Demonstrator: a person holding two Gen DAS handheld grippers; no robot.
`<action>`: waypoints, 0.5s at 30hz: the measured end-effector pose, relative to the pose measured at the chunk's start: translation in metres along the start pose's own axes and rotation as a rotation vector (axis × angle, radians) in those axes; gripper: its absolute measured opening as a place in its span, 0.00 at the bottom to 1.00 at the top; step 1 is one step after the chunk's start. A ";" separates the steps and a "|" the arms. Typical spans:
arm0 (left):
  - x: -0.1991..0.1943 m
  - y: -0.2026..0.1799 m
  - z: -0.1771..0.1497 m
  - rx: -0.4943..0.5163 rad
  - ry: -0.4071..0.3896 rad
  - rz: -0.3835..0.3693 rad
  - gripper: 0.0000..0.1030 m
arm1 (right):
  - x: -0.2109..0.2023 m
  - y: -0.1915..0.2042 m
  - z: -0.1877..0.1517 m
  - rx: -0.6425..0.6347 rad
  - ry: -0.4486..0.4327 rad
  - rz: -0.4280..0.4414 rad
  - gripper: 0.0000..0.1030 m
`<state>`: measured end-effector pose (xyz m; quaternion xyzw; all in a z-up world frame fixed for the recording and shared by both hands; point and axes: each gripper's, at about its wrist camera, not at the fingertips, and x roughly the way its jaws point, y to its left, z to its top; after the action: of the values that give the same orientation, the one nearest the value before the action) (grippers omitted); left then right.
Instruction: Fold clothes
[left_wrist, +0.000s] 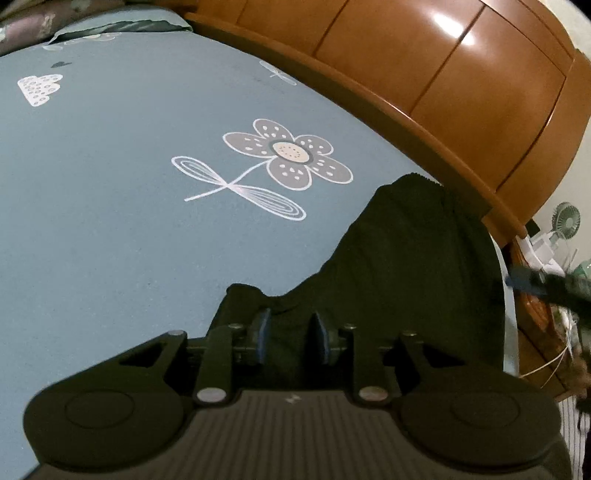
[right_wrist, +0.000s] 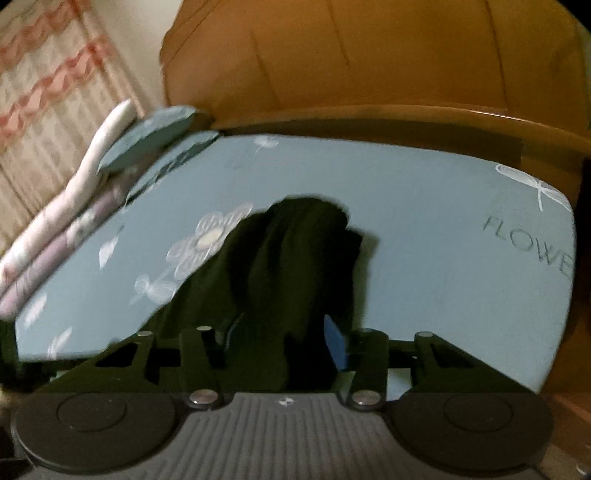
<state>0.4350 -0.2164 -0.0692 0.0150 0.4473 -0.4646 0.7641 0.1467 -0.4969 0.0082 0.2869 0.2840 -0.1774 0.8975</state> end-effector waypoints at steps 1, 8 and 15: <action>-0.001 0.000 0.000 0.003 0.002 0.001 0.26 | 0.008 -0.008 0.006 0.023 0.009 0.007 0.50; -0.003 -0.003 0.001 -0.002 0.009 0.027 0.27 | 0.046 -0.029 0.021 0.056 0.038 0.092 0.11; -0.006 -0.003 -0.001 -0.044 -0.003 0.053 0.27 | 0.034 -0.038 0.017 0.053 0.021 0.059 0.07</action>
<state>0.4314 -0.2137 -0.0646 0.0091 0.4557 -0.4343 0.7769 0.1615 -0.5421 -0.0169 0.3206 0.2801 -0.1553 0.8914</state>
